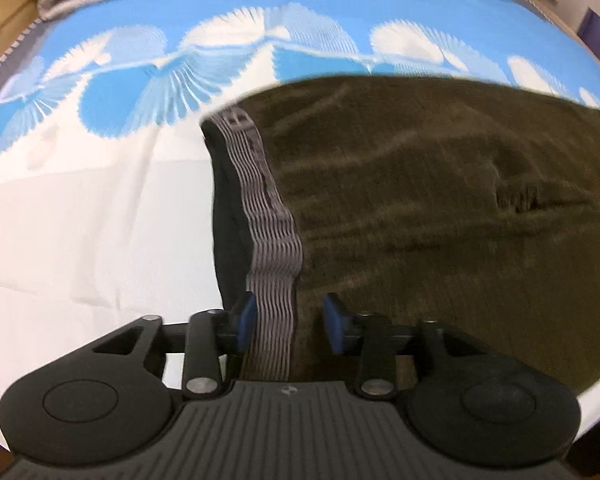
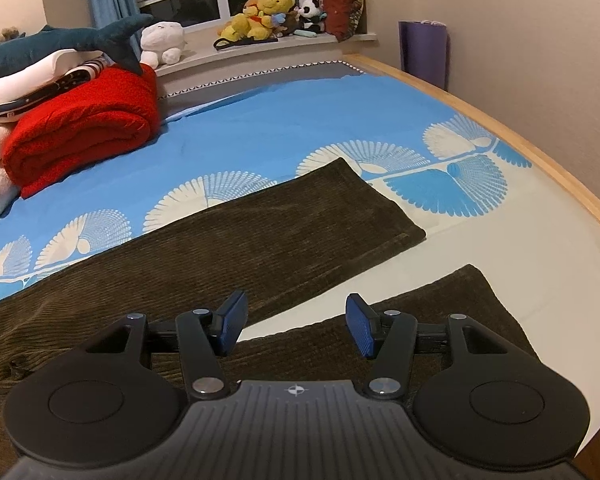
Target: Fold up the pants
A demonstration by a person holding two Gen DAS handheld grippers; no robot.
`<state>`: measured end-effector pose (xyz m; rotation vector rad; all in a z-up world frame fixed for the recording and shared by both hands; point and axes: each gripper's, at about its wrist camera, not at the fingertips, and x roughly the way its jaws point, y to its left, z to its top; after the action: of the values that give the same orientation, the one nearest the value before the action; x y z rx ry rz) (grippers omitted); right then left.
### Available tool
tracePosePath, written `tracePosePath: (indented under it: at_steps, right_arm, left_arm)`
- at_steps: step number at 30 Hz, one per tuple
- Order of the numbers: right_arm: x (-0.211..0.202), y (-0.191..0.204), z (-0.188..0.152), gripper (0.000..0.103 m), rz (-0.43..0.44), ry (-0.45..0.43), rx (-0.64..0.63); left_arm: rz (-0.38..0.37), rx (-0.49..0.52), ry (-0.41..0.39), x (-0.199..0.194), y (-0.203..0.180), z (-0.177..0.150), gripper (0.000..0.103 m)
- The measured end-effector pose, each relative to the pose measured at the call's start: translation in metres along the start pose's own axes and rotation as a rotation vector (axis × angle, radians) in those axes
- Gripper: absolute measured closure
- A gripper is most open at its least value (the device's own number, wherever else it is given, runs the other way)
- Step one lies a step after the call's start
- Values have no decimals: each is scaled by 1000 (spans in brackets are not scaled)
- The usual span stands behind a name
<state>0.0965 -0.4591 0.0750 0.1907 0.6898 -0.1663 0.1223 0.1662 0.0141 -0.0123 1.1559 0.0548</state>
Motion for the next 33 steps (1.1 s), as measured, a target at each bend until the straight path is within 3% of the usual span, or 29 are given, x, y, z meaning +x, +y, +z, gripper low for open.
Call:
tracePosePath:
  at_steps: [2,6,9,16,18,25,29,33]
  right_arm:
    - [1,2,-1,46,-2,1,-23]
    - [1,5,-1,46,0,-13,-49]
    - [1,9,-1,47,-3,-40,-68]
    - [6,24,0,45,-8,-60,-135]
    - [8,29,1,36,-6,-62,-142]
    - [16,46,6,23,34,-43,-157]
    - [24,61,7,10,57,-20,-196]
    - [32,75,9,8,53,-6,-215]
  left_arm:
    - [9,-20,-42,-5,-1,6,58]
    - [-3,-74,-130,-15,-1,18,44]
    - [-24,-95,-182,-22,-5,26,44]
    - [7,-83,-285,-28,-26,45,44]
    - [9,-94,-294,-24,-29,52,44]
    - [-26,-109,-272,-5,-38,79,44]
    - [-7,-97,-262,8,-45,93,44]
    - [-18,-111,-271,18,-45,106,44]
